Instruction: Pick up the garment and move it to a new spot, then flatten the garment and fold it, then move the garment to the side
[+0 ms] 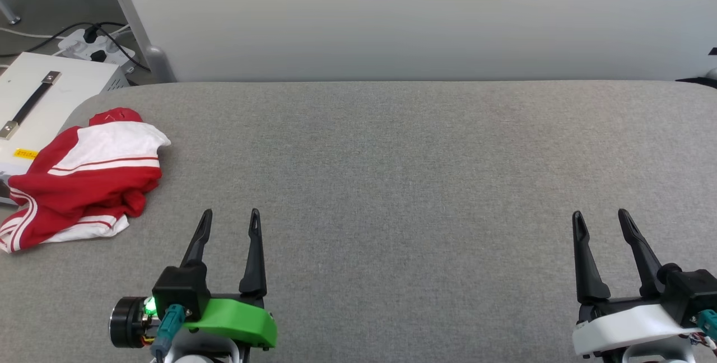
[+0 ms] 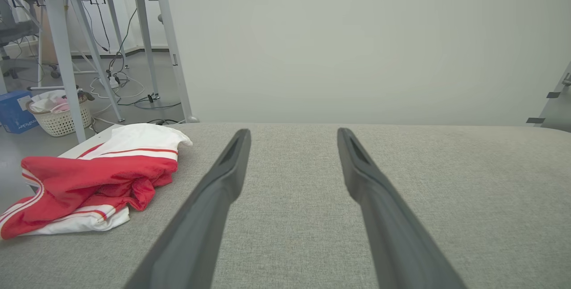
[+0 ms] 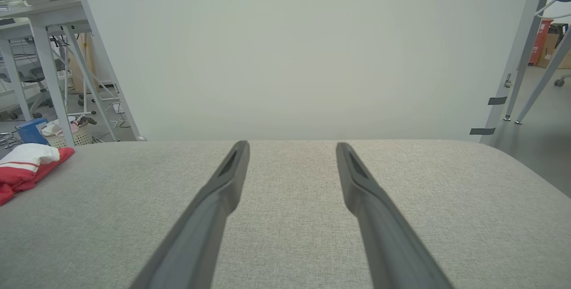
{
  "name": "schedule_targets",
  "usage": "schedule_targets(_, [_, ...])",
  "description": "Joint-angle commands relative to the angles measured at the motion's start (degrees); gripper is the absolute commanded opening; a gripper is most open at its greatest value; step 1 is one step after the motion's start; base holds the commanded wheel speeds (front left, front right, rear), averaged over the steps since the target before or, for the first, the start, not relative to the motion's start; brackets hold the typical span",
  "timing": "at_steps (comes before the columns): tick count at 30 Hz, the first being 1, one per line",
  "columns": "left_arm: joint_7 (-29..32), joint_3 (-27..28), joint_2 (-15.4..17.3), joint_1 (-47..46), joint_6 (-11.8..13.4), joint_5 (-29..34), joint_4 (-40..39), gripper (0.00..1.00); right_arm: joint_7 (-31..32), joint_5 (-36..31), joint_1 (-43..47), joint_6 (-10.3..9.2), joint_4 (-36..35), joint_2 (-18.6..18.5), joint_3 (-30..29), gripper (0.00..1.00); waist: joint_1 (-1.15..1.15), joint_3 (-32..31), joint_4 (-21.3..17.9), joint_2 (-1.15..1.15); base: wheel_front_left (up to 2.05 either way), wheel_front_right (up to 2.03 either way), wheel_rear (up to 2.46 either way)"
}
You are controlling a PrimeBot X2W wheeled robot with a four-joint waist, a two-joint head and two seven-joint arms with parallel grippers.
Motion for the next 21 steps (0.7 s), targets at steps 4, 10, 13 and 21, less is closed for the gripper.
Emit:
schedule_targets(4, [-1.06,-0.24,-0.25,0.77,0.01,-0.37,0.20,1.00,-1.01,-0.23,1.34,-0.05,-0.05,-0.08,0.01,1.00,0.00,0.04,0.00,0.00,0.00,0.00,0.00])
schedule_targets(10, [-1.77,-0.62,-0.27,0.74,0.13,-0.63,0.42,1.00,-1.71,-0.18,1.72,-0.05,-0.06,-0.09,-0.03,1.00,0.00,0.16,0.28,0.00,0.00,0.00,0.00])
schedule_targets(13, [-2.14,-0.71,-0.27,0.67,0.18,-0.74,0.57,1.00,-2.08,-0.16,1.88,-0.05,-0.07,-0.09,0.02,1.00,0.00,0.17,0.69,0.00,0.00,0.00,0.00])
schedule_targets(21, [-3.09,-0.25,-0.29,0.39,0.56,-1.27,1.30,1.00,-3.01,-0.34,2.40,-0.05,-0.33,-0.09,0.42,1.00,0.00,0.51,3.76,0.00,0.00,0.00,0.00])
